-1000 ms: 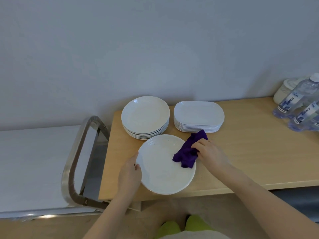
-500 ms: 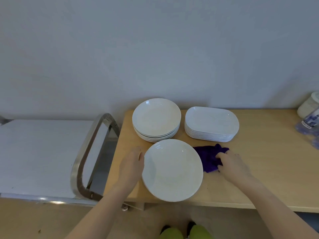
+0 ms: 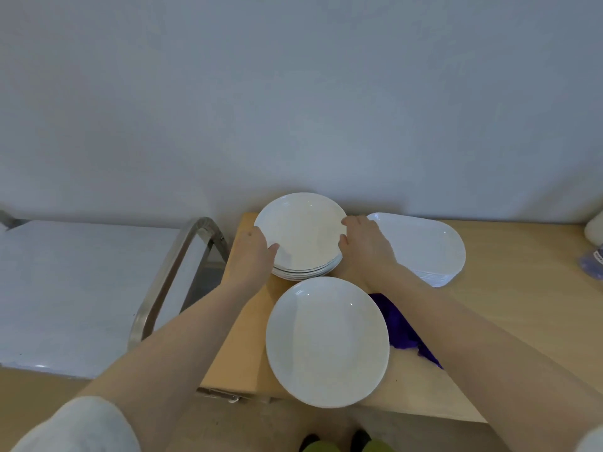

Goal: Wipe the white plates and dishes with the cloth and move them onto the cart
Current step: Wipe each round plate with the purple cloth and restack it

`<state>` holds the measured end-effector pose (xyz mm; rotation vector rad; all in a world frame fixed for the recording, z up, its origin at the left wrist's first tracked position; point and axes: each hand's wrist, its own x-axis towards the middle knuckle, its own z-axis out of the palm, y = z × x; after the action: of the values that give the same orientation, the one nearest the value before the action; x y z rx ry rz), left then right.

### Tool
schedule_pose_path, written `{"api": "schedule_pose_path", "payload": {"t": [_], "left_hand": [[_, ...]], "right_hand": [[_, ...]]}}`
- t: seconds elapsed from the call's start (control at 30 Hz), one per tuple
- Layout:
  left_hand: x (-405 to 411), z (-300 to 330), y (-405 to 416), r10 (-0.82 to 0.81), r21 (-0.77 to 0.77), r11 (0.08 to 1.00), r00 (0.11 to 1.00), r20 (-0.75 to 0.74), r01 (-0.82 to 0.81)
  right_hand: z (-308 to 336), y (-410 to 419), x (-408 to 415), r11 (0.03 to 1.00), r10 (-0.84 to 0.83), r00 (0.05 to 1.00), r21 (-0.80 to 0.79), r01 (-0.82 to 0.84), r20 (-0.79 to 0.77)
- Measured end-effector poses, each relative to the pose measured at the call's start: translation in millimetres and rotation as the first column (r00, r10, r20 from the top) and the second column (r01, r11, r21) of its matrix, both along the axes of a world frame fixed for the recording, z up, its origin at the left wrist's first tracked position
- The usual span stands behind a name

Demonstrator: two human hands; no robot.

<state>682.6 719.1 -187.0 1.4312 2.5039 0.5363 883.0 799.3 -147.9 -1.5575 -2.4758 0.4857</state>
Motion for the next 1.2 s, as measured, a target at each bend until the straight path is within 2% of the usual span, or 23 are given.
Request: {"api": "schedule_pose_path", "payload": {"t": [0.13,0.33,0.57,0.73,0.93,1.2], "left_hand": [[-10,-7,15,0.022,-0.095,0.995,0.997,-0.069,-0.028],[-19,-16,28,0.061,-0.137,0.987,0.99,-0.127,-0.079],[-24,-19,39,0.199,-0.17,0.964,0.979,-0.043,-0.204],[-26,-19,46,0.226,-0.228,0.947,0.974,-0.027,-0.226],[-25,-15,46,0.256,-0.229,0.942,0.967,0.009,-0.247],[-24,-11,46,0.256,-0.234,0.944,0.963,0.081,-0.231]], "right_hand": [[-18,26,-24,0.998,-0.038,0.985,0.053,0.029,0.169],[-41,55,-31,0.997,-0.072,0.966,0.057,0.06,0.249],[-48,72,-40,0.997,-0.063,0.941,0.06,0.046,0.332],[-48,77,-42,0.996,-0.089,0.943,0.059,0.073,0.321],[-49,74,-42,0.991,-0.119,0.949,0.09,0.096,0.293],[-50,72,-44,0.989,-0.148,0.977,-0.006,0.151,0.155]]}}
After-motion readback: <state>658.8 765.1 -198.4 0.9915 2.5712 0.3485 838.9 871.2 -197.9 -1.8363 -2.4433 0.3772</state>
